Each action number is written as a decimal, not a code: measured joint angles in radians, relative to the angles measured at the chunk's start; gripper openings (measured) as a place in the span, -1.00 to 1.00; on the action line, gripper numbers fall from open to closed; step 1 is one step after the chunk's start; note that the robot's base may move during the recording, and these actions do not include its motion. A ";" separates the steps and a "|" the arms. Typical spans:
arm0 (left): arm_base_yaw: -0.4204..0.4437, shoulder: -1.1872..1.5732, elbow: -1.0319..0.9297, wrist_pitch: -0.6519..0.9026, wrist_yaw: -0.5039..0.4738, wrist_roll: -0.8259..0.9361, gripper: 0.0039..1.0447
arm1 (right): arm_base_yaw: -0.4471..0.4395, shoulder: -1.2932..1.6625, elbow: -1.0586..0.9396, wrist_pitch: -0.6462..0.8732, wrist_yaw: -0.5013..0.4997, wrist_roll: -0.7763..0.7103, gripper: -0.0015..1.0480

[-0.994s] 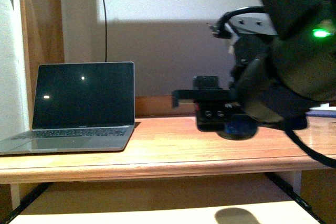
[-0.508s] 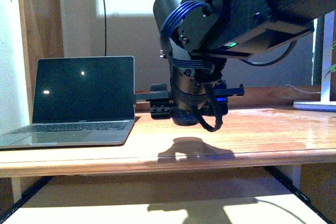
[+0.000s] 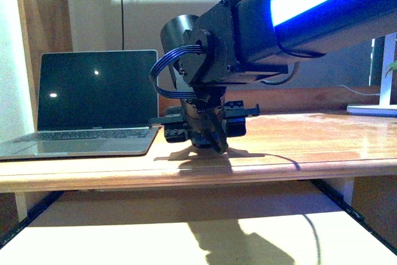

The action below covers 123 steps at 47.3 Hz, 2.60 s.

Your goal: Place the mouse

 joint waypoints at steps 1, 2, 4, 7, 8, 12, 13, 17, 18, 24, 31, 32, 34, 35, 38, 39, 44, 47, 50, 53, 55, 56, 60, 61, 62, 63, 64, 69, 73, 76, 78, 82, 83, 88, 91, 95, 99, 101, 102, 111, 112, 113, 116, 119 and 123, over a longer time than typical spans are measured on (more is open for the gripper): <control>0.000 0.000 0.000 0.000 0.000 0.000 0.86 | 0.000 0.001 0.000 0.004 -0.006 0.000 0.37; 0.000 0.000 0.000 0.000 0.000 0.000 0.86 | 0.000 0.001 -0.001 0.011 -0.012 0.001 0.43; 0.000 0.000 0.000 0.000 0.000 0.000 0.86 | 0.000 0.001 -0.007 0.027 -0.018 0.001 0.56; 0.000 0.000 0.000 0.000 0.000 0.000 0.86 | 0.000 -0.007 -0.023 0.045 -0.031 0.004 0.74; 0.000 0.000 0.000 0.000 0.000 0.000 0.86 | 0.000 -0.011 -0.032 0.054 -0.037 0.005 0.80; 0.000 0.000 0.000 0.000 0.000 0.000 0.86 | -0.005 -0.029 -0.071 0.091 -0.051 0.011 0.87; 0.000 0.000 0.000 0.000 0.000 0.000 0.86 | -0.008 -0.041 -0.093 0.108 -0.057 0.012 0.85; 0.000 0.000 0.000 0.000 0.000 0.000 0.86 | -0.021 -0.087 -0.164 0.160 -0.067 0.019 0.86; 0.000 0.000 0.000 0.000 0.000 0.000 0.86 | -0.027 -0.106 -0.190 0.181 -0.067 0.020 0.86; 0.000 0.000 0.000 0.000 0.000 0.000 0.86 | -0.075 -0.245 -0.361 0.329 -0.074 0.026 0.86; 0.000 0.000 0.000 0.000 0.000 0.000 0.86 | -0.181 -0.554 -0.692 0.533 -0.194 0.044 0.86; 0.000 0.000 0.000 0.000 0.000 0.000 0.86 | -0.194 -0.589 -0.734 0.555 -0.216 0.044 0.86; 0.000 0.000 0.000 0.000 0.000 0.000 0.86 | -0.220 -0.659 -0.822 0.593 -0.270 0.046 0.86; 0.000 0.000 0.000 0.000 0.000 0.000 0.86 | -0.233 -0.692 -0.866 0.608 -0.302 0.045 0.86; 0.000 0.000 0.000 0.000 0.000 0.000 0.86 | -0.269 -0.781 -0.999 0.653 -0.397 0.045 0.86; 0.000 0.000 0.000 0.000 0.000 0.000 0.86 | -0.280 -0.809 -1.041 0.665 -0.434 0.045 0.86; 0.000 0.000 0.000 0.000 0.000 0.000 0.86 | -0.340 -0.933 -1.246 0.713 -0.612 0.042 0.86; 0.000 0.000 0.000 0.000 0.000 0.000 0.86 | -0.373 -0.994 -1.338 0.723 -0.697 0.037 0.86; 0.000 0.000 0.000 0.000 0.000 0.000 0.86 | -0.417 -1.066 -1.437 0.736 -0.794 0.034 0.86; 0.000 0.000 0.000 0.000 0.000 0.000 0.86 | -0.462 -1.132 -1.519 0.742 -0.887 0.026 0.86; 0.000 0.000 0.000 0.000 0.000 0.000 0.86 | -0.492 -1.172 -1.570 0.750 -0.953 0.018 0.86; 0.000 0.000 0.000 0.000 0.000 0.000 0.86 | -0.508 -1.191 -1.594 0.753 -0.987 0.012 0.86; 0.000 0.000 0.000 0.000 0.000 0.000 0.86 | -0.563 -1.260 -1.682 0.735 -1.112 -0.030 0.86; 0.000 0.000 0.000 0.000 0.000 0.000 0.86 | -0.576 -1.275 -1.702 0.727 -1.153 -0.053 0.86; 0.000 0.000 0.000 0.000 0.000 0.000 0.86 | -0.589 -1.290 -1.722 0.717 -1.183 -0.068 0.86; 0.000 0.000 0.000 0.000 0.000 0.000 0.86 | -0.600 -1.303 -1.740 0.705 -1.210 -0.089 0.86; 0.000 0.000 0.000 0.000 0.000 0.000 0.86 | -0.613 -1.315 -1.757 0.689 -1.238 -0.110 0.86; 0.000 0.000 0.000 0.000 0.000 0.000 0.86 | -0.681 -1.354 -1.826 0.587 -1.381 -0.241 0.86; 0.000 0.000 0.000 0.000 0.000 0.000 0.86 | -0.720 -1.369 -1.846 0.502 -1.475 -0.330 0.86; 0.000 0.000 0.000 0.000 0.000 0.000 0.86 | -0.733 -1.378 -1.847 0.447 -1.518 -0.386 0.86; 0.000 0.000 0.000 0.000 0.000 0.000 0.86 | -0.735 -1.383 -1.847 0.389 -1.547 -0.443 0.86; 0.000 0.000 0.000 0.000 0.000 0.000 0.86 | -0.728 -1.384 -1.847 0.289 -1.571 -0.534 0.86; 0.000 0.000 0.000 0.000 0.000 0.000 0.86 | -0.727 -1.384 -1.847 0.277 -1.574 -0.553 0.86; 0.000 0.000 0.000 0.000 0.000 0.000 0.86 | -0.716 -1.366 -1.846 0.150 -1.595 -0.683 0.86; 0.000 0.000 0.000 0.000 0.000 0.000 0.86 | -0.702 -1.336 -1.846 0.128 -1.566 -0.753 0.86; 0.000 0.000 0.000 0.000 0.000 0.000 0.86 | -0.672 -1.303 -1.853 0.212 -1.505 -0.770 0.86; 0.000 0.000 0.000 0.000 0.000 0.000 0.86 | -0.629 -1.277 -1.872 0.334 -1.446 -0.742 0.86; 0.000 0.000 0.000 0.000 0.000 0.000 0.86 | -0.604 -1.259 -1.880 0.402 -1.413 -0.715 0.86; 0.000 0.000 0.000 0.000 0.000 0.000 0.86 | -0.591 -1.246 -1.882 0.438 -1.391 -0.698 0.86; 0.000 0.000 0.000 0.000 0.000 0.000 0.86 | -0.478 -1.123 -1.888 0.670 -1.237 -0.580 0.86; 0.000 0.000 0.000 0.000 0.000 0.000 0.86 | -0.468 -1.109 -1.887 0.689 -1.222 -0.571 0.86; 0.000 0.000 0.000 0.000 0.000 0.000 0.86 | -0.458 -1.095 -1.885 0.708 -1.213 -0.561 0.86; 0.000 0.000 0.000 0.000 0.000 0.000 0.86 | -0.428 -1.051 -1.875 0.765 -1.167 -0.526 0.86; 0.000 0.000 0.000 0.000 0.000 0.000 0.86 | -0.401 -1.000 -1.860 0.826 -1.116 -0.492 0.86; 0.000 0.000 0.000 0.000 0.000 0.000 0.86 | -0.369 -0.925 -1.822 0.900 -1.030 -0.456 0.86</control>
